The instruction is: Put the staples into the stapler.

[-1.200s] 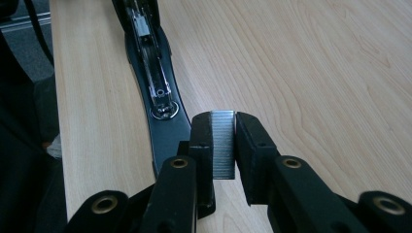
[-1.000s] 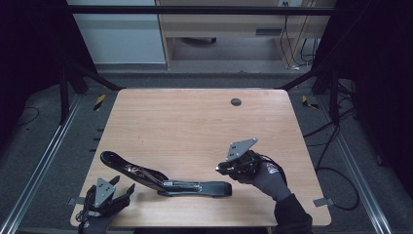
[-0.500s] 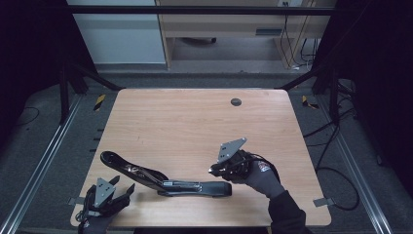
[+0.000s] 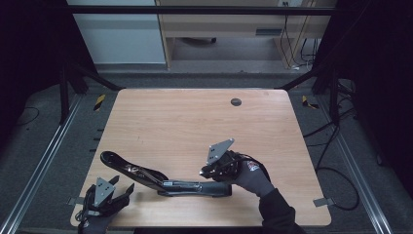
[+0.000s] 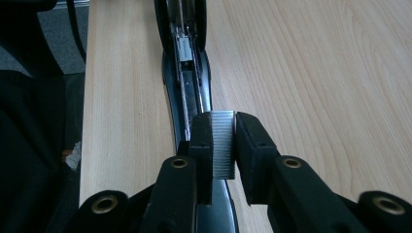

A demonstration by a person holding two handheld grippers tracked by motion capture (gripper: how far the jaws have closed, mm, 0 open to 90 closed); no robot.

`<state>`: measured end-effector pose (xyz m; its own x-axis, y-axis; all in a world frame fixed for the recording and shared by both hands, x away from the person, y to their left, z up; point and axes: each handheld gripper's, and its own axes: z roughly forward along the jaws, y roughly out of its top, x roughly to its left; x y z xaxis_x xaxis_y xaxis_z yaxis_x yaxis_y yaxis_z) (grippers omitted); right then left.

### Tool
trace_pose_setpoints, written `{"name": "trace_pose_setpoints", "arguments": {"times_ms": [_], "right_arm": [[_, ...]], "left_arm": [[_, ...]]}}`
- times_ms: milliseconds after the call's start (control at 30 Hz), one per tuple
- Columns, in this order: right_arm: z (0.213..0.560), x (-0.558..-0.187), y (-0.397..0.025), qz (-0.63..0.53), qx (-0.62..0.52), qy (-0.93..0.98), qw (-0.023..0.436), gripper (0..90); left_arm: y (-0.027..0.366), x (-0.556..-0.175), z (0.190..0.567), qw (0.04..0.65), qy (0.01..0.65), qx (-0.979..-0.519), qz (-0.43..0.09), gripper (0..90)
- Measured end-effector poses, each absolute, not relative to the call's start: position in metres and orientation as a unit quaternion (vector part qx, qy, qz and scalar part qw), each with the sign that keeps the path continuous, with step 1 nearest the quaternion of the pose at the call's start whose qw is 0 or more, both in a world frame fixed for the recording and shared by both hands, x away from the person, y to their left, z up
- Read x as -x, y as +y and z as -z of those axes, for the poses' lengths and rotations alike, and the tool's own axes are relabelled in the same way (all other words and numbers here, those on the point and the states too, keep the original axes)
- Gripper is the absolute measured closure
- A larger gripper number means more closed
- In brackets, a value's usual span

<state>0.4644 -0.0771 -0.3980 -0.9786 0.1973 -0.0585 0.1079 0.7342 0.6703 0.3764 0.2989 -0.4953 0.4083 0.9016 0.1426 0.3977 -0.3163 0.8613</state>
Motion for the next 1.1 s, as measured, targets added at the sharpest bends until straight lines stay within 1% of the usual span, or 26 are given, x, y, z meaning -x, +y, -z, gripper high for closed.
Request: {"name": "trace_pose_setpoints", "arguments": {"times_ms": [733, 1100], "right_arm": [[0.407, -0.467, -0.053, -0.345, -0.066, 0.935, 0.048, 78.0], [0.419, -0.468, -0.043, -0.338, -0.06, 0.938, 0.037, 78.0]], "left_arm": [[0.301, -0.377, 0.495, 0.389, 0.439, -0.743, -0.323, 36.8], [0.301, -0.377, 0.495, 0.388, 0.438, -0.743, -0.324, 36.8]]}}
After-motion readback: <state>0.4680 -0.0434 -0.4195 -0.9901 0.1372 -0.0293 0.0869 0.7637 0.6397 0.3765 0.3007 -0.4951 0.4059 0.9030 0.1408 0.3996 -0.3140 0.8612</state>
